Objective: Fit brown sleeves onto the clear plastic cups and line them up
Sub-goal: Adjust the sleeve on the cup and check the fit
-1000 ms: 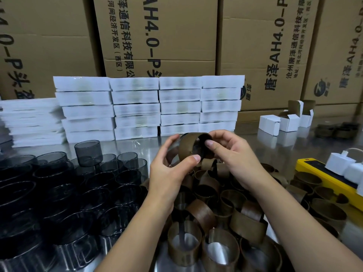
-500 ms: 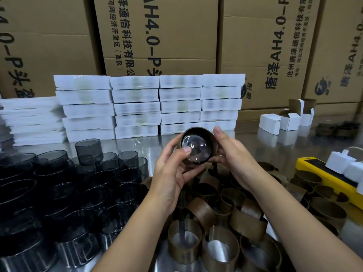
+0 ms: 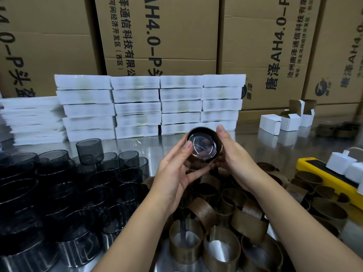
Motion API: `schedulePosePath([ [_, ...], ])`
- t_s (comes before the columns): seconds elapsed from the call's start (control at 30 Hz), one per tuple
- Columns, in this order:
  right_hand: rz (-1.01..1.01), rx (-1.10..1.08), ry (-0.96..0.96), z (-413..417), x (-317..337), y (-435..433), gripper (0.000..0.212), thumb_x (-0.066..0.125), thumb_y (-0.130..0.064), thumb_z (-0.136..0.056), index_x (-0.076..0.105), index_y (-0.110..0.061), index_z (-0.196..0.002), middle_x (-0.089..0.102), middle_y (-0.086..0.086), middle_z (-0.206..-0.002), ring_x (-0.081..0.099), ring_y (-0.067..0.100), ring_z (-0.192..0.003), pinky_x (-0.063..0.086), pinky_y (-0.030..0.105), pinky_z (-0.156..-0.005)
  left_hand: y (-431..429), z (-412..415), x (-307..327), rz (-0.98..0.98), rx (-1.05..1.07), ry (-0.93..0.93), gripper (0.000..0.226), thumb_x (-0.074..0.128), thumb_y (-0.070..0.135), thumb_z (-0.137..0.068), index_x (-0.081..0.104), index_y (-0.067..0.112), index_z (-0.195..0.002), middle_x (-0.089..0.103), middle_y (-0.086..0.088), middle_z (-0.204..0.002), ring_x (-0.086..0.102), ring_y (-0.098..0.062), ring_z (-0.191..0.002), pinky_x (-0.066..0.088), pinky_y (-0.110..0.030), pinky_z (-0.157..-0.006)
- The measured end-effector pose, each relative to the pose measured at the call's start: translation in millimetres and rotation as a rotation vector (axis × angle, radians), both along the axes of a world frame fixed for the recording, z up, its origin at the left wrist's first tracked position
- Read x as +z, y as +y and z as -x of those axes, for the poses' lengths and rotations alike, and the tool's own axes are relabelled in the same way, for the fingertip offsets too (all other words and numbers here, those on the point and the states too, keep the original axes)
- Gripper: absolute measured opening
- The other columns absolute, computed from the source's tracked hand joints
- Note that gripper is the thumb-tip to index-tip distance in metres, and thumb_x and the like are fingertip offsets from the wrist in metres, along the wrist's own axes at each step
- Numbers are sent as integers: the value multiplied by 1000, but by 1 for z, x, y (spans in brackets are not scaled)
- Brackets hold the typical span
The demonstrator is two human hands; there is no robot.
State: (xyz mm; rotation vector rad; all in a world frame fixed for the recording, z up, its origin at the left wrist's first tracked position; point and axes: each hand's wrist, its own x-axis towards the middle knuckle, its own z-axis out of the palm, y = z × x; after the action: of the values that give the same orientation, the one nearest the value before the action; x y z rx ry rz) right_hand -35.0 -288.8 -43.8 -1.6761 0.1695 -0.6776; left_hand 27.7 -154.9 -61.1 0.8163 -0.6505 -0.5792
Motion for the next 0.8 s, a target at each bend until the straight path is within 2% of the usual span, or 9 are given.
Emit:
schedulePosePath([
  [0.1, -14, 38, 8, 0, -1, -1, 62, 41, -78, -73, 72, -30, -97, 74, 5, -94, 69, 16, -81, 52, 21, -63, 0, 0, 0, -15, -18, -11, 67, 68, 36, -73, 55, 4, -130, 70, -14, -114, 70, -26, -101, 59, -36, -74],
  [0.17, -31, 73, -13, 0, -2, -4, 61, 41, -73, -79, 70, -26, -105, 74, 1, -101, 70, 12, -92, 51, 22, -73, -1, -1, 0, -21, -22, -15, 69, 70, 38, -68, 57, 6, -128, 72, -11, -112, 71, -22, -97, 59, -32, -71],
  [0.23, -58, 113, -25, -1, -3, -6, 63, 42, -70, -82, 66, -22, -115, 72, 3, -108, 67, 15, -104, 49, 32, -89, -1, -1, 0, -21, -24, -12, 73, 71, 38, -65, 57, 7, -129, 71, -11, -113, 71, -20, -96, 58, -28, -69],
  [0.3, -94, 139, -17, -1, -4, -6, 65, 44, -68, -83, 62, -19, -121, 71, 5, -112, 65, 20, -108, 47, 37, -95, -1, -1, 1, -12, -26, 5, 77, 72, 37, -63, 55, 7, -132, 71, -11, -114, 71, -19, -94, 58, -26, -66],
  [0.43, -168, 151, -22, -2, -3, -4, 64, 51, -66, -78, 66, -16, -115, 70, 13, -112, 62, 28, -107, 44, 42, -93, -2, -1, 1, 13, -42, 27, 72, 68, 30, -66, 54, 7, -133, 72, -11, -109, 72, -19, -89, 58, -25, -63],
  [0.57, -217, 161, -33, 0, -1, 0, 56, 55, -66, -74, 74, -21, -100, 58, 34, -113, 47, 27, -92, 41, 32, -71, -2, 0, 2, 29, -54, 39, 70, 67, 27, -66, 54, 6, -132, 73, -10, -105, 73, -20, -88, 59, -27, -63],
  [0.6, -224, 169, -35, 1, 0, 1, 53, 54, -65, -74, 75, -23, -99, 58, 34, -110, 46, 26, -88, 43, 27, -65, -2, 1, 3, 32, -57, 43, 71, 67, 27, -66, 54, 6, -132, 73, -11, -107, 73, -21, -89, 59, -27, -64],
  [0.67, -230, 176, -38, 1, 1, 0, 51, 54, -64, -75, 76, -24, -97, 60, 24, -103, 45, 25, -87, 45, 21, -56, -2, 2, 4, 39, -59, 56, 71, 68, 26, -66, 54, 5, -132, 71, -13, -111, 72, -21, -91, 59, -27, -63],
  [0.8, -222, 189, -39, 1, 0, -1, 50, 56, -64, -77, 76, -23, -96, 66, 15, -98, 49, 26, -92, 47, 20, -58, -1, 3, 5, 49, -68, 67, 71, 66, 25, -67, 52, 4, -134, 72, -13, -110, 73, -21, -89, 59, -27, -63],
])
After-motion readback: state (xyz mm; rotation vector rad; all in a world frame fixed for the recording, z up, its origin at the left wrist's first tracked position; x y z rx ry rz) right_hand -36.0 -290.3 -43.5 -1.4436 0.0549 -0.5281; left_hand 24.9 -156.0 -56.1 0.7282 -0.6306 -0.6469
